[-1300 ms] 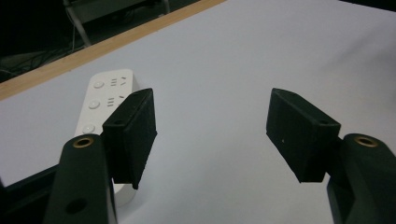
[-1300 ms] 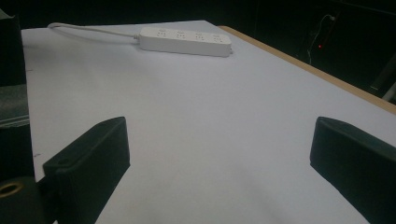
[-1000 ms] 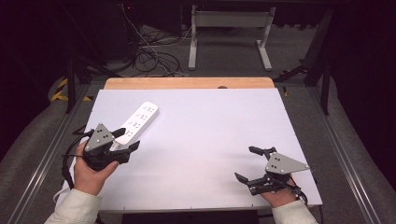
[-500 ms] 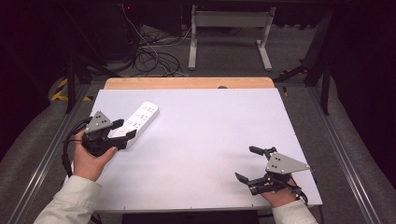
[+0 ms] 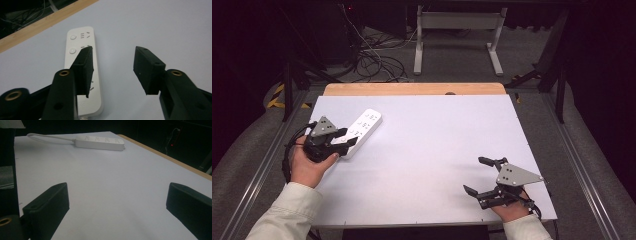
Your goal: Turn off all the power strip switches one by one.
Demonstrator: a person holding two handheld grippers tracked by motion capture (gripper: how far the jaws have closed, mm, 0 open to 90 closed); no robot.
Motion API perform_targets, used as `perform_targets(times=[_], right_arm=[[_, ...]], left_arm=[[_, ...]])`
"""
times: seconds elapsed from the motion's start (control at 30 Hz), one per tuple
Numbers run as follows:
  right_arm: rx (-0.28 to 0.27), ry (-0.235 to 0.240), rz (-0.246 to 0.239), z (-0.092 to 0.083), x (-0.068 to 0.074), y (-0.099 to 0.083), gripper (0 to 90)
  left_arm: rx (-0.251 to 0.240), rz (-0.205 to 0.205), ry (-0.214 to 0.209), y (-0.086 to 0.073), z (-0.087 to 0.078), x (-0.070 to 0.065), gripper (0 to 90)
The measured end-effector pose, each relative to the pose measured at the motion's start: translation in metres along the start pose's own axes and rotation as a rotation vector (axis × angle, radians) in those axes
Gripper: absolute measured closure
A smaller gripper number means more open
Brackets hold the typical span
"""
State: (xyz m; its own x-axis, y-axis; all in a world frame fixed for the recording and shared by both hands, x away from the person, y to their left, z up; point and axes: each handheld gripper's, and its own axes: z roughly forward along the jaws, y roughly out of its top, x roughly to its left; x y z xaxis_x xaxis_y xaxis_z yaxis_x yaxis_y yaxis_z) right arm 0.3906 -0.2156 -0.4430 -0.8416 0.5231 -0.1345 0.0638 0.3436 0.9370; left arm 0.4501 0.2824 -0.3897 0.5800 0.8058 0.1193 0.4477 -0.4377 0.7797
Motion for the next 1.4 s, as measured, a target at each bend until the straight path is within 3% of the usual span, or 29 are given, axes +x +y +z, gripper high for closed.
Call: perform_targets(times=[0.13, 0.2, 0.33, 0.37, 0.57, 0.77, 1.1, 1.4], right_arm=[[0.0, 0.001, 0.0, 0.0, 0.0, 0.0, 5.4], [0.0, 0.003, 0.001, 0.0, 0.0, 0.0, 5.4], [0.001, 0.006, 0.0, 0.0, 0.0, 0.0, 5.4], [0.001, 0.009, -0.001, 0.0, 0.0, 0.0, 5.4], [0.004, 0.013, 0.0, 0.001, 0.001, 0.0, 5.4], [0.004, 0.013, -0.001, 0.001, 0.001, 0.0, 5.4], [0.005, 0.015, -0.001, 0.001, 0.001, 0.0, 5.4], [0.004, 0.017, -0.001, 0.001, 0.001, 0.0, 5.4]], left_arm=[[0.043, -0.02, 0.016, -0.001, 0.007, 0.005, 57.9], [0.093, -0.034, 0.033, -0.002, 0.014, 0.012, 69.9], [0.148, -0.071, -0.022, -0.004, 0.023, 0.023, 85.8], [0.169, -0.078, 0.0, -0.005, 0.027, 0.027, 89.2], [0.2, -0.134, 0.026, -0.009, 0.036, 0.041, 90.0], [0.228, -0.178, 0.017, -0.015, 0.048, 0.055, 90.0], [0.225, -0.222, 0.067, -0.019, 0.058, 0.063, 90.0], [0.253, -0.24, 0.053, -0.021, 0.065, 0.064, 90.0]])
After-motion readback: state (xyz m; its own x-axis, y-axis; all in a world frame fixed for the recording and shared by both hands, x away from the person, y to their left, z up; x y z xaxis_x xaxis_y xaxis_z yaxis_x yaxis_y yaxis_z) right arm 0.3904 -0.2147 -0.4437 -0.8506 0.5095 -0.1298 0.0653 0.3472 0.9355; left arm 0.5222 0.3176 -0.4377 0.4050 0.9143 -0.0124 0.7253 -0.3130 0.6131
